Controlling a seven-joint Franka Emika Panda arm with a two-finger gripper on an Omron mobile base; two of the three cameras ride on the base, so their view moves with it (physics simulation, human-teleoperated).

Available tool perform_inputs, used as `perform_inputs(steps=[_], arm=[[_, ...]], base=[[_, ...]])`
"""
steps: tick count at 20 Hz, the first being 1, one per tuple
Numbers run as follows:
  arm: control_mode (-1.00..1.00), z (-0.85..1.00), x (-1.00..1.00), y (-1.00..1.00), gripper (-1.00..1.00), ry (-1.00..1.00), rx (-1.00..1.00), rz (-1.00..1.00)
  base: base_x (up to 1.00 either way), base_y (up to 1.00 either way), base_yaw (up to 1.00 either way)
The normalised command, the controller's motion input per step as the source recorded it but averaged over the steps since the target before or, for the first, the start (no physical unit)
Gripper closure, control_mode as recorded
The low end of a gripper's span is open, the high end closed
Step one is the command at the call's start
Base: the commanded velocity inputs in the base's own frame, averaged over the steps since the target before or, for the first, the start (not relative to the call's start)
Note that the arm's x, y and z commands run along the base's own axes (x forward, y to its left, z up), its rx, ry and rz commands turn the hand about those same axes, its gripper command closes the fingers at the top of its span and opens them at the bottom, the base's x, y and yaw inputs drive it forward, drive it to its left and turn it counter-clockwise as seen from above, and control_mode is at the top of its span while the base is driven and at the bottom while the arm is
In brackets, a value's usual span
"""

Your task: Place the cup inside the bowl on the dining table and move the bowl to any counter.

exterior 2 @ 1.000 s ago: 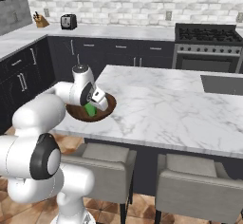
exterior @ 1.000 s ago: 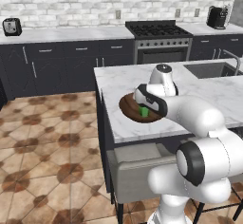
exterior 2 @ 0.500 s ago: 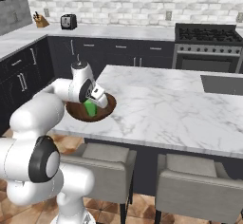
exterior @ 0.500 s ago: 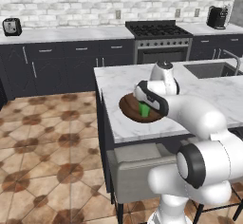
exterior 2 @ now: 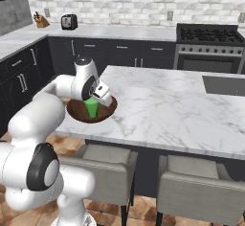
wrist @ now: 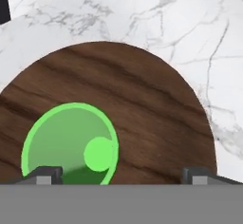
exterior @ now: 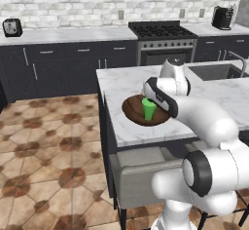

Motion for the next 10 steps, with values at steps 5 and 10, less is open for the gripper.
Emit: perform_inputs(steps=[5,10], arm=[[-1.00,0.03,-0.04,-0.39,-1.00,0.00,0.00,0.02],[-1.00,0.05,0.00,-0.32,-1.00,-0.02,0.00,0.09]], base=[[0.00,0.00,0.00],[0.00,0.00,0.00]])
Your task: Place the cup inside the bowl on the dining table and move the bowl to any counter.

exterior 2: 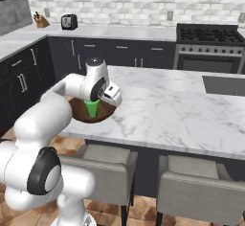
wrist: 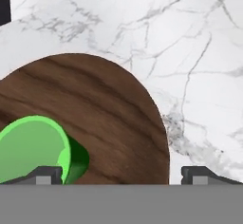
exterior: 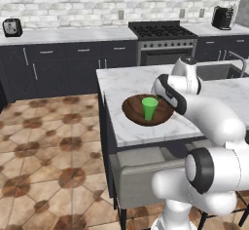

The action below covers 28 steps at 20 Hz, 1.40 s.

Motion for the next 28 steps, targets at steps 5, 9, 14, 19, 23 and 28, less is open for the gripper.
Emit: perform_inputs(steps=[5,9,14,19,23,28], arm=[[-1.00,0.00,0.00,-0.25,-1.00,-0.04,0.01,0.16],[-1.00,0.00,0.00,-0.27,-1.00,-0.01,0.04,0.16],[-1.00,0.00,0.00,-0.12,-1.00,0.00,0.08,0.20],[-1.00,0.00,0.00,0.00,-1.00,0.00,0.08,0.18],[-1.00,0.00,0.06,0.00,-1.00,0.00,0.00,0.01],[-1.00,-0.05,0.22,0.00,-1.00,0.07,0.00,0.00]], base=[[0.00,0.00,0.00],[0.00,0.00,0.00],[0.00,0.00,0.00],[0.00,0.00,0.00],[0.00,0.00,0.00],[0.00,0.00,0.00]])
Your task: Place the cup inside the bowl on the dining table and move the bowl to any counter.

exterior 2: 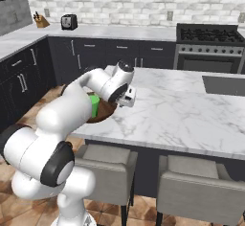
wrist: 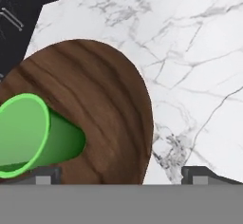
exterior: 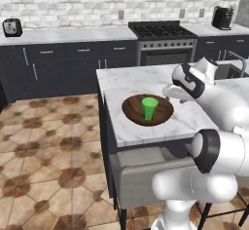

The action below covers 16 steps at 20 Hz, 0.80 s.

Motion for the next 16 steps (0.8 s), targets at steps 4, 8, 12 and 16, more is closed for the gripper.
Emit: perform_inputs(steps=[4,8,12,16], arm=[[-1.00,-0.06,0.18,0.02,-1.00,0.16,0.00,0.00],[-1.00,-0.19,0.13,0.00,-1.00,0.15,0.00,0.00],[-1.00,-0.16,0.08,0.00,-1.00,0.07,0.00,0.00],[-1.00,-0.25,0.05,0.00,-1.00,0.01,0.01,0.00]], base=[[0.00,0.00,0.00],[0.00,0.00,0.00],[0.00,0.00,0.00],[0.00,0.00,0.00]])
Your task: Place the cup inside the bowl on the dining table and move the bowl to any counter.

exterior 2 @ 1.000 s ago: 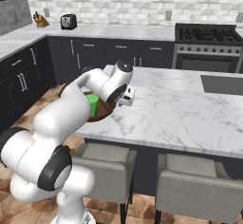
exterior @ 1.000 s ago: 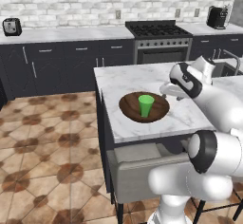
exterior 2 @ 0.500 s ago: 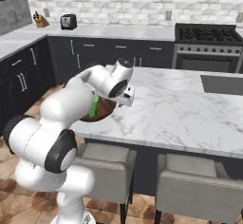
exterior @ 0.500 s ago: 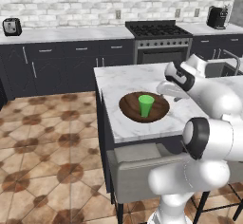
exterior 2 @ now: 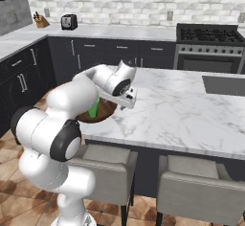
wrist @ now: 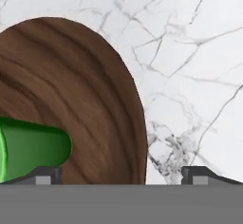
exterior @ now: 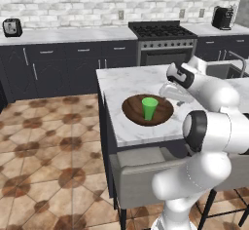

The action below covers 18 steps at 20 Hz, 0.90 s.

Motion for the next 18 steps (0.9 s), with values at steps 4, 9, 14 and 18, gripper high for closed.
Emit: perform_inputs(steps=[4,9,14,18], arm=[[-1.00,-0.27,0.03,0.00,-1.00,0.00,0.01,0.00],[-1.00,-0.20,0.09,-0.01,-1.00,0.00,0.02,0.00],[-1.00,-0.01,0.04,0.00,-1.00,0.00,0.09,0.00],[-1.00,0.00,0.07,-0.02,-1.00,0.00,0.09,0.00]], base=[[0.00,0.00,0.00],[0.00,0.00,0.00],[0.00,0.00,0.00],[0.00,0.00,0.00]])
